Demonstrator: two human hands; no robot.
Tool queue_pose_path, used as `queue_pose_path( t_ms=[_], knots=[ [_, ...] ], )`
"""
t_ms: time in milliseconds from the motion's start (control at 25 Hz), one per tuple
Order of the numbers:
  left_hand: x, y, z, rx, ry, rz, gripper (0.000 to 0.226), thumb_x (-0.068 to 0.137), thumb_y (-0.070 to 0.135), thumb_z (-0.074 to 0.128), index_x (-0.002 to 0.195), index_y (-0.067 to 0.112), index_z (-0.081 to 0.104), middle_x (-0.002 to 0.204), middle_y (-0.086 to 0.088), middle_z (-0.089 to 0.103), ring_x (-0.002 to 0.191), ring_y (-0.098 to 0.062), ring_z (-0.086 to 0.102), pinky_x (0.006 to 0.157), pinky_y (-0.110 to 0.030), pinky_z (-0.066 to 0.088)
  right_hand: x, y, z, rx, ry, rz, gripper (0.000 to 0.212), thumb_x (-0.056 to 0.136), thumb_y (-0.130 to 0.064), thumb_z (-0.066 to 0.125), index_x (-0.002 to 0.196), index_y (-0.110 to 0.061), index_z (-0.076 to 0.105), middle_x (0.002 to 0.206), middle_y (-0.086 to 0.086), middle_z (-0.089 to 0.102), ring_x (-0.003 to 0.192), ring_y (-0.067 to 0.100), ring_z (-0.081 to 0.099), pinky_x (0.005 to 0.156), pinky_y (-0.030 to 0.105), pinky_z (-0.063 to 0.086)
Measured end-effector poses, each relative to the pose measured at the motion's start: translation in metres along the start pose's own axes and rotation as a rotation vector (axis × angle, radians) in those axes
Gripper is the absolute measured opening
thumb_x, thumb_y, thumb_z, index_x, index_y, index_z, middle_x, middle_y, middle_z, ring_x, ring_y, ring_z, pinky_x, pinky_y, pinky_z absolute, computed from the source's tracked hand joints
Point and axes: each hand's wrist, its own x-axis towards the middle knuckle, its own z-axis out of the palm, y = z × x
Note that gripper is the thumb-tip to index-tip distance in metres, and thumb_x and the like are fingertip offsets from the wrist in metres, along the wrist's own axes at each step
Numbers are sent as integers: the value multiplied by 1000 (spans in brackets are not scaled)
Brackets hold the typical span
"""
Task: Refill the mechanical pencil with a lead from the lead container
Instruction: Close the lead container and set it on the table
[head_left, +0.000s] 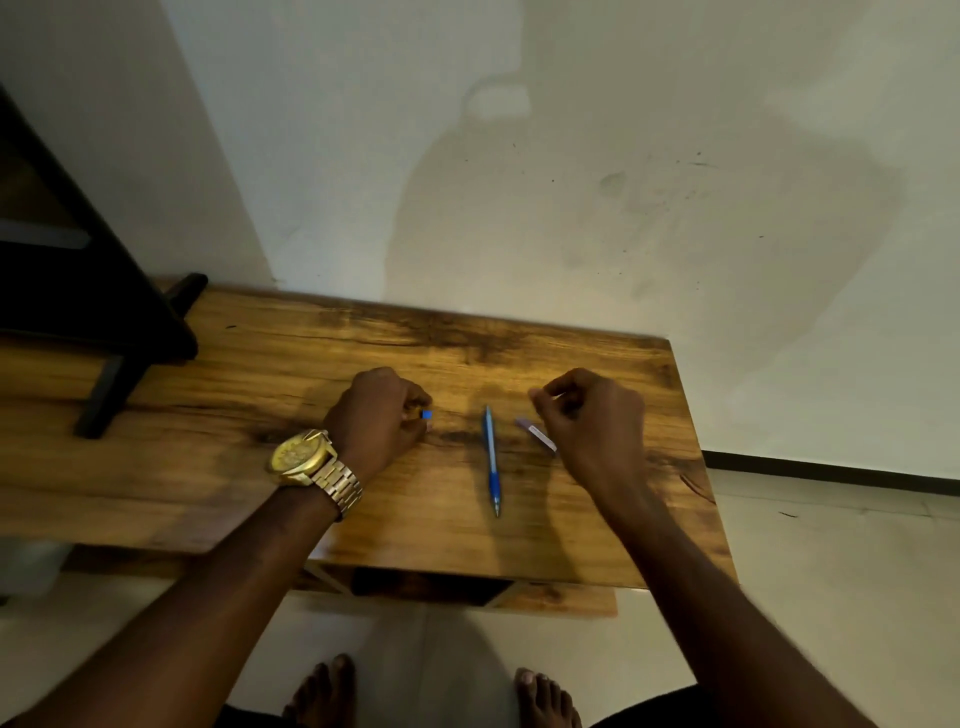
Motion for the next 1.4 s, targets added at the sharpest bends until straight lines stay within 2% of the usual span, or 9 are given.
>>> queue_pose_path(
  t_ms=[40,200,320,480,600,760,840,1000,1400],
  knots=[
    [-1,2,1,44,10,9,29,93,23,83,121,25,84,119,-3,80,102,-23,78,89,-44,64,5,6,-8,-19,12,-2,24,97,-34,82,111,-15,83,83,-13,74,68,-7,67,63,6,47],
    [-1,13,3,196,37,-17,20,100,28,76,117,32,85,119,2,80,107,-24,77,87,-42,65,6,22,-9,-142,-178,19,35,98,-25,82,130,-13,78,117,6,81,100,13,74,88,31,62],
    [-1,14,4,155,41,-48,12,97,29,79,108,29,84,110,3,82,102,-20,78,87,-42,65,4,24,-2,-119,-248,-14,30,97,-25,83,124,-14,80,116,4,80,97,11,73,81,25,60],
    [-1,7,-1,-86,78,-98,11,91,27,87,101,24,87,97,3,84,89,-14,78,83,-39,67,1,22,4,-168,-248,-29,16,98,-24,81,111,-14,82,106,4,79,93,14,71,83,35,64],
    [2,5,-7,-291,153,-103,13,89,29,90,99,22,87,90,6,84,79,-5,77,73,-22,63,1,20,0,-101,-252,-3,20,101,-30,78,109,-12,78,104,4,77,94,17,71,87,42,64],
    [2,16,-14,-1038,116,-172,17,90,25,88,105,17,86,95,-5,87,84,-10,81,66,-25,64,4,8,-18,327,-91,47,17,97,-31,81,110,-20,77,98,-4,80,90,12,77,83,35,66],
    [0,25,-14,-1187,94,-147,18,91,24,86,107,15,85,99,-6,87,83,-8,79,67,-24,63,-4,0,-21,516,-84,21,16,95,-30,84,108,-23,79,95,-2,83,88,14,80,78,32,68],
    [-5,34,-10,-1245,26,-107,31,83,34,88,107,16,86,103,-7,87,86,-9,81,70,-23,63,-15,-10,-10,554,-162,-95,13,93,-25,86,105,-22,81,92,-4,83,86,13,81,75,27,66],
    [-6,32,-6,-1140,-28,-48,15,93,23,84,107,19,86,95,-7,85,81,-9,77,70,-24,63,-19,-10,-8,525,-167,-146,12,93,-26,86,103,-24,81,93,-13,82,85,6,80,71,17,62]
  ],
)
